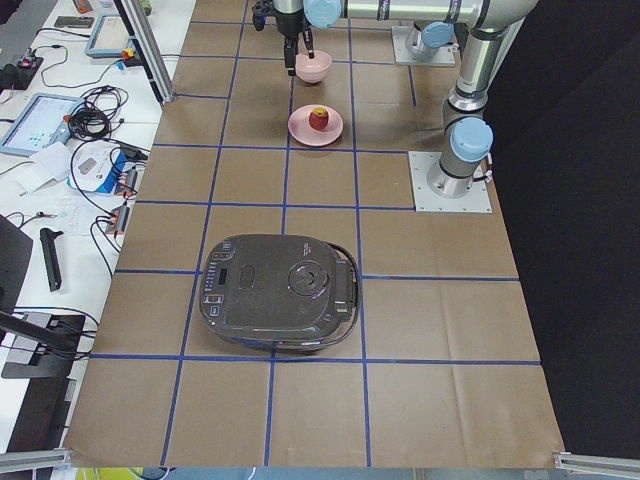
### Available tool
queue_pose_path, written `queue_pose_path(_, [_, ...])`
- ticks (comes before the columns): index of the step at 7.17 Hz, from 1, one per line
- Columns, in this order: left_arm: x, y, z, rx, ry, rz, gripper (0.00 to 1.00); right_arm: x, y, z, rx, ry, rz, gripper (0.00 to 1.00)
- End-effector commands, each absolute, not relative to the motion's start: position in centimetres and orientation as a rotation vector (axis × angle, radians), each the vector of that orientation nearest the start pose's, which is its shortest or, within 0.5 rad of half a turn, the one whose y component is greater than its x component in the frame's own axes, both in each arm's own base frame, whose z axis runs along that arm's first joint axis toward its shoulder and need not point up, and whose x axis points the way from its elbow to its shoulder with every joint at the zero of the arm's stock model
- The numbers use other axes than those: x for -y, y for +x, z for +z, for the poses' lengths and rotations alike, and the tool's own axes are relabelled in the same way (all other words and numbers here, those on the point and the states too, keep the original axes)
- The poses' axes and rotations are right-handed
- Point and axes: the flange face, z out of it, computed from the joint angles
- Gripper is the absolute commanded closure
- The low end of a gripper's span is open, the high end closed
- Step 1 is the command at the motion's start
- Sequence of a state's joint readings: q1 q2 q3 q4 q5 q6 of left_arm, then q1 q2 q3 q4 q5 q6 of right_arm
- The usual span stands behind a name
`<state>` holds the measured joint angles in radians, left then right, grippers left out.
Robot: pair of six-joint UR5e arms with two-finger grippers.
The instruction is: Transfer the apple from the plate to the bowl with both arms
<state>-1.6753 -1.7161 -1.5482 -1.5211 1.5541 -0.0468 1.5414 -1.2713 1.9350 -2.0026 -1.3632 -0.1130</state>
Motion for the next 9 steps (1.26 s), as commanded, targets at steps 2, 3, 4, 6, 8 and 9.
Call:
queue_pose_path(2, [50.2, -19.4, 28.2, -3.131, -0.006, 0.252, 0.0, 52.9, 13.2, 23.7, -2.954, -0.029, 0.235, 0.0])
queue_pose_path(3, [48.9, -19.7, 25.1, -3.118, -0.114, 0.289, 0.0, 54.6, 12.3, 27.4, -3.002, -0.024, 0.161, 0.0])
queue_pose_path(4, [48.1, -20.6, 23.8, -3.166, -0.124, 0.333, 0.0, 55.4, 11.3, 32.8, -3.031, -0.01, 0.121, 0.0])
queue_pose_path(6, [47.3, -22.8, 22.7, -3.196, -0.176, 0.392, 0.0, 54.5, 8.3, 44.7, -3.084, 0.051, -0.023, 0.0])
queue_pose_path(8, [47.0, -23.1, 22.2, -3.193, -0.153, 0.414, 0.0, 53.4, 9.1, 48.7, -3.07, 0.041, -0.115, 0.0])
queue_pose_path(9, [47.7, -23.4, 20.6, -3.198, -0.148, 0.401, 0.0, 53.3, 9.1, 49.2, -3.071, 0.042, -0.133, 0.0])
